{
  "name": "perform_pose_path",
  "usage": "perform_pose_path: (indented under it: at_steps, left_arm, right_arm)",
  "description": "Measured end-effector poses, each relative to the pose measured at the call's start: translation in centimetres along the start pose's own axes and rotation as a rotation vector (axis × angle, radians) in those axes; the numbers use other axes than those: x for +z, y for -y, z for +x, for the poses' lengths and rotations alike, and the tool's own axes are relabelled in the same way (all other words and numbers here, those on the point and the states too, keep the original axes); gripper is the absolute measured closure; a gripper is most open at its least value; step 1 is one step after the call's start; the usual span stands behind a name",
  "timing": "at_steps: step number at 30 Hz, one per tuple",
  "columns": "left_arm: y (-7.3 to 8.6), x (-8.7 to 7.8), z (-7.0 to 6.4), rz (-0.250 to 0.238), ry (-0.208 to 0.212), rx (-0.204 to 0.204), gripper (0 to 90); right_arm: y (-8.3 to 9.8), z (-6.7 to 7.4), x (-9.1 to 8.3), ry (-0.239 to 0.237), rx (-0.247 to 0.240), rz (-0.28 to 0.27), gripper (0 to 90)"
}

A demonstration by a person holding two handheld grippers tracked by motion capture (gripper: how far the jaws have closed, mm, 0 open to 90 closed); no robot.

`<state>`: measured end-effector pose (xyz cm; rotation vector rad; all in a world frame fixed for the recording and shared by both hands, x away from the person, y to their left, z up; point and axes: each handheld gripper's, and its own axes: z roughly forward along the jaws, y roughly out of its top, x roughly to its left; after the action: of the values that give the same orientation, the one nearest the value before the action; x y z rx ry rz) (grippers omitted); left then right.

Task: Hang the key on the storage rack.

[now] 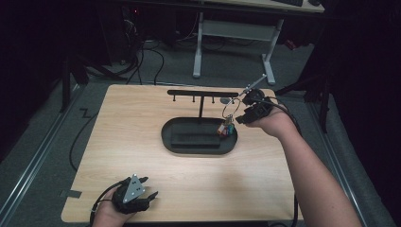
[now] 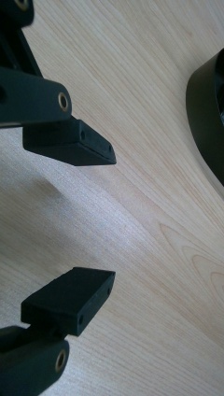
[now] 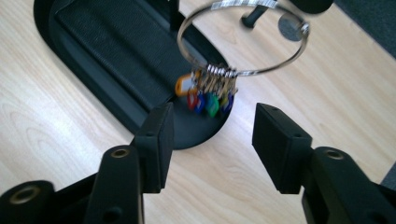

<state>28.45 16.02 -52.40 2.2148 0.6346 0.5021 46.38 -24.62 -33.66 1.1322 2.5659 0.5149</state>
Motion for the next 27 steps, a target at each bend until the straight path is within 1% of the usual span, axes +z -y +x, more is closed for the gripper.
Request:
perform_pose_path:
  at_steps: [3,5,9,13,16,18,20,21,22,23,27]
  left_arm:
    - [0.0,0.0,0.0,0.0,0.003,0.0,37.7]
    - [0.0,0.0,0.0,-0.003,0.001,0.0,37.7]
    - [0.0,0.0,-0.1,-0.004,0.003,-0.005,37.6]
    - [0.0,0.1,-0.1,-0.001,0.003,-0.007,37.5]
    - [0.0,0.1,-0.2,-0.002,0.004,-0.007,37.5]
    - [0.0,0.2,-0.2,0.002,0.005,-0.002,37.5]
    - [-0.1,0.2,-0.3,0.002,0.007,-0.002,37.4]
    - [-0.1,0.3,-0.3,0.001,0.007,-0.003,37.5]
    - [-0.1,0.3,-0.3,0.002,0.007,-0.002,37.4]
    - [-0.1,0.3,-0.3,0.002,0.009,-0.002,37.4]
    - [-0.1,0.4,-0.4,0.005,0.013,-0.002,37.4]
  right_arm:
    - [0.9,0.4,0.0,-0.01,0.006,-0.013,44.6]
    - [1.8,0.6,0.1,-0.021,-0.002,-0.032,43.3]
    - [3.8,0.8,0.4,-0.042,0.022,-0.055,40.9]
    - [5.6,1.6,0.7,-0.053,0.023,-0.087,38.4]
    - [7.2,2.6,1.0,-0.044,0.012,-0.124,38.0]
    - [8.1,3.2,1.2,-0.048,0.018,-0.143,37.1]
    - [9.1,3.8,1.5,-0.074,0.029,-0.176,33.8]
    - [9.6,4.1,1.7,-0.079,0.033,-0.193,31.7]
    - [10.2,4.5,2.0,-0.078,0.04,-0.212,30.3]
    - [10.5,4.7,2.1,-0.071,0.039,-0.219,29.3]
    - [12.6,5.6,3.0,-0.078,0.081,-0.289,28.1]
